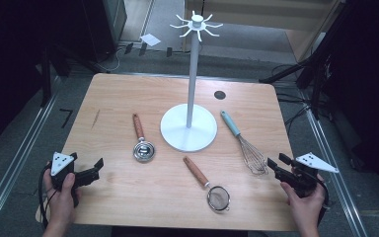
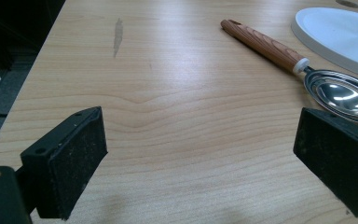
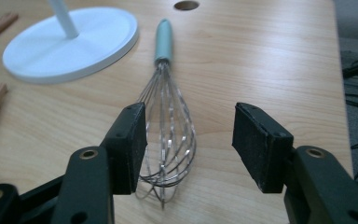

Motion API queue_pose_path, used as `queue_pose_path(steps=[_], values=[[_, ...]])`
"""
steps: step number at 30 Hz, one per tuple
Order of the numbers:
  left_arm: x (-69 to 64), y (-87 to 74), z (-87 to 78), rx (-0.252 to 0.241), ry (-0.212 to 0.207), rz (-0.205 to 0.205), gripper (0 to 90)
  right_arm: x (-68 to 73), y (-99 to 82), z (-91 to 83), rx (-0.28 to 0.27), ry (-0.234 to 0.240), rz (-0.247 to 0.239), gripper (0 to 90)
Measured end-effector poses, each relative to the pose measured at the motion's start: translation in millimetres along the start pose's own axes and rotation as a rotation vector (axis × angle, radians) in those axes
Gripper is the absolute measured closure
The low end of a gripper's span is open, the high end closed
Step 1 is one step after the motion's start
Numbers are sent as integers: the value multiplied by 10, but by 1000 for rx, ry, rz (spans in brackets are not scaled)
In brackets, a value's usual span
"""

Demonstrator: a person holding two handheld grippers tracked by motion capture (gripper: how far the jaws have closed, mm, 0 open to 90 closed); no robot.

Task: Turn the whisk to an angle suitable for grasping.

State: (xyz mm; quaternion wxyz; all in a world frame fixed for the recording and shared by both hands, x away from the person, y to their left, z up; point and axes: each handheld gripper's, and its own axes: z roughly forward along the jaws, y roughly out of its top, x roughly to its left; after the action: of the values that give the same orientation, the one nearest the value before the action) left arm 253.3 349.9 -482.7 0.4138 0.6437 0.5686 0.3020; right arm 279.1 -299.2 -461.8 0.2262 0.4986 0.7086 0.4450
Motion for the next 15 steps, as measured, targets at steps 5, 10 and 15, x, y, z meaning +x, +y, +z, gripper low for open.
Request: queue_pose_path(steps=[5,10,15], values=[[-4,0,2,0,1,1,32,114,156,66,105,-45,-73,453],[-3,0,0,1,2,1,32,116,284,101,150,-52,-81,450],[-3,0,1,0,2,1,32,48,451,182,220,12,-48,411]])
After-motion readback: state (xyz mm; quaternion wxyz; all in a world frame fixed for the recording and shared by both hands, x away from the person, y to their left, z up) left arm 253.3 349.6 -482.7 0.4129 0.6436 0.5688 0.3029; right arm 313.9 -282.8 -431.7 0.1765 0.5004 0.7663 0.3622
